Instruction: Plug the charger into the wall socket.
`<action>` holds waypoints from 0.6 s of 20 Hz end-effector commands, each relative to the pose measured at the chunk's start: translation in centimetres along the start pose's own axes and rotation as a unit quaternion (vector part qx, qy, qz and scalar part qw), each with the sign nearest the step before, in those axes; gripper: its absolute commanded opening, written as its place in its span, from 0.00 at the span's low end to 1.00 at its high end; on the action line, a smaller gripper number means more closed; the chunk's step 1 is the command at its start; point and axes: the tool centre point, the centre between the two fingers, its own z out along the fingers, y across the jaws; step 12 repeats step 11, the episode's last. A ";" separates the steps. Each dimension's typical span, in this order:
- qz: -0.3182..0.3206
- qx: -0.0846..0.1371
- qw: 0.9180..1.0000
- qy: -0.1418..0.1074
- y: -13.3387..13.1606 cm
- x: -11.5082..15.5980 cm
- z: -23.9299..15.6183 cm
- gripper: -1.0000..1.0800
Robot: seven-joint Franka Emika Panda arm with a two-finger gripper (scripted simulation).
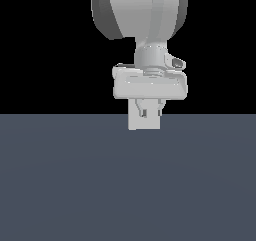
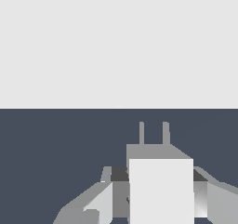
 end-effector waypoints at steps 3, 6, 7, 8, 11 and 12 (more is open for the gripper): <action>0.000 0.000 1.000 0.000 0.0 1.5 0.0 0.00; 0.000 0.000 1.000 0.000 0.0 2.1 0.0 0.00; 0.000 0.000 1.000 0.000 0.0 2.2 0.0 0.00; 0.000 0.000 1.000 0.000 0.0 2.3 0.0 0.00; 0.000 0.000 1.000 0.000 0.0 2.4 0.0 0.00; 0.000 0.000 1.000 0.000 0.0 2.4 0.0 0.00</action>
